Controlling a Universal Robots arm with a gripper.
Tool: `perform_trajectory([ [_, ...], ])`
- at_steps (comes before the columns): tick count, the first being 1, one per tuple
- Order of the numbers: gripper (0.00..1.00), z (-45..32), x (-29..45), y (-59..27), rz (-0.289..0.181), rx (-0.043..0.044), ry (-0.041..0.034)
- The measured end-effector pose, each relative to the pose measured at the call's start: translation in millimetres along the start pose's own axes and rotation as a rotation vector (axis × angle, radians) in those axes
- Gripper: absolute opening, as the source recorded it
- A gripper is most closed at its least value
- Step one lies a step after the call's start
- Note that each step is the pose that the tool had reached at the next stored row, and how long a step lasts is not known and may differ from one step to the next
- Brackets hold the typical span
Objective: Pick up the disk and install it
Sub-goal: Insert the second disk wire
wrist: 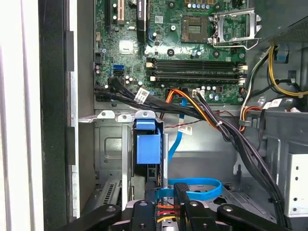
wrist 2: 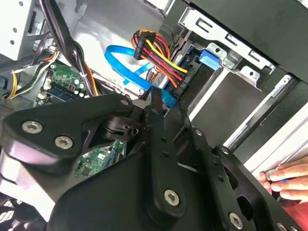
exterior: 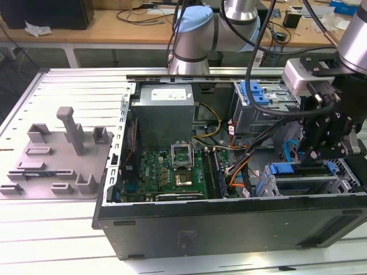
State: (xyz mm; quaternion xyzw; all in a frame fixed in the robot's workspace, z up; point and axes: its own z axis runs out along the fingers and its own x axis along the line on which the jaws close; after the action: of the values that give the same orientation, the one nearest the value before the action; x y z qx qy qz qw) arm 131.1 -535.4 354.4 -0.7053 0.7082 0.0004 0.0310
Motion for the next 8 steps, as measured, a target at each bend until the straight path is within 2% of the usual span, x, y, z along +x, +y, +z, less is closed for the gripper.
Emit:
perform_trajectory([
  [3,0.30,-4.5,-4.7,6.1,0.000,0.0065,0.0017],
  [6,0.30,-5.5,-7.4,12.0,-0.001,0.0097,0.0044],
  [7,0.29,-6.0,-8.6,13.8,-0.001,0.0106,0.0052],
  [8,0.22,-7.0,-10.6,16.4,-0.001,0.0122,0.0056],
])
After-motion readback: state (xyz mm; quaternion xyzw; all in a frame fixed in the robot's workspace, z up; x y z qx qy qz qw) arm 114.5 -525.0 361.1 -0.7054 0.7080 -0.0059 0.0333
